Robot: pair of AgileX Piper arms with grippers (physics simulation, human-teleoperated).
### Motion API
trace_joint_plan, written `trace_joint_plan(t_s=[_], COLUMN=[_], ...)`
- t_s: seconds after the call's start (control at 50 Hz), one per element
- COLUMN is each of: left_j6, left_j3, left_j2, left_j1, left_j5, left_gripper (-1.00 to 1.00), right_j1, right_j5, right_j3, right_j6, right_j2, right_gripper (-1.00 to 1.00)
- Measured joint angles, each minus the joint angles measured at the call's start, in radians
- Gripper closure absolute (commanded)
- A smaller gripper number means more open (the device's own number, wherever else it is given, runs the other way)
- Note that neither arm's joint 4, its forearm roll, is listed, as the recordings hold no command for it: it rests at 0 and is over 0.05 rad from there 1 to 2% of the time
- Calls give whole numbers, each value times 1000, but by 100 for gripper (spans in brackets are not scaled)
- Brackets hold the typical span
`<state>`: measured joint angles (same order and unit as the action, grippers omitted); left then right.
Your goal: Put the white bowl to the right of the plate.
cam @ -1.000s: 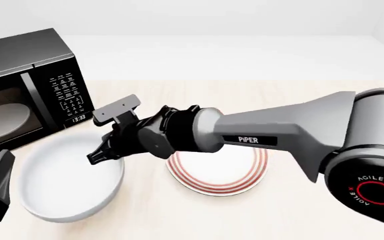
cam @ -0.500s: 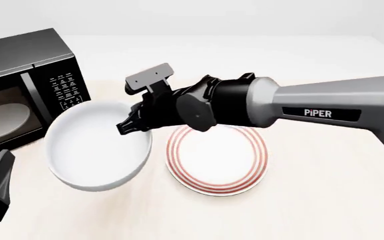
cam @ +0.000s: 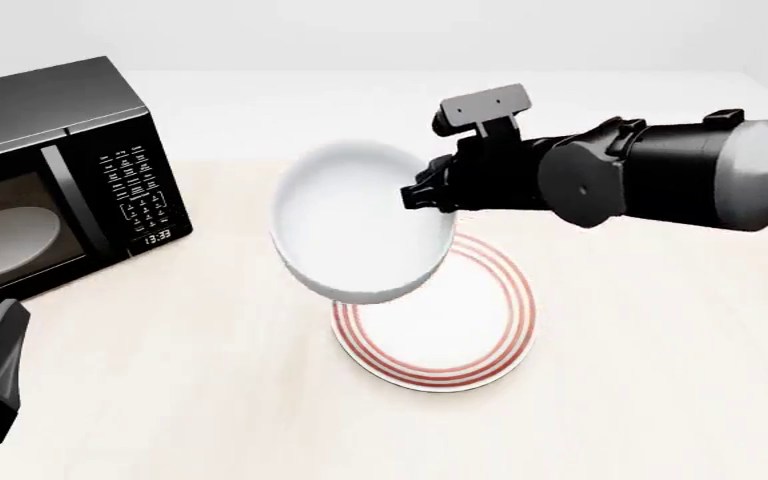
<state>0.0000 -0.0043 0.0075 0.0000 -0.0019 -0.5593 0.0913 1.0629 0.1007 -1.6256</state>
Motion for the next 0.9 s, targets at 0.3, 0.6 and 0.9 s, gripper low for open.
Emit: trace_joint_plan(t_s=[0.3,0.6,0.9], left_j6=[0,0,0], left_j3=[0,0,0], left_j2=[0,0,0], left_j1=[0,0,0], left_j5=[0,0,0], left_gripper=[-100,-100,-100], right_j1=[245,481,672], right_j5=[0,-8,-47], right_j3=[-136,-230,-318], right_j6=[-34,-61,-68], right_j2=[144,227,252], right_gripper=[100,100,100])
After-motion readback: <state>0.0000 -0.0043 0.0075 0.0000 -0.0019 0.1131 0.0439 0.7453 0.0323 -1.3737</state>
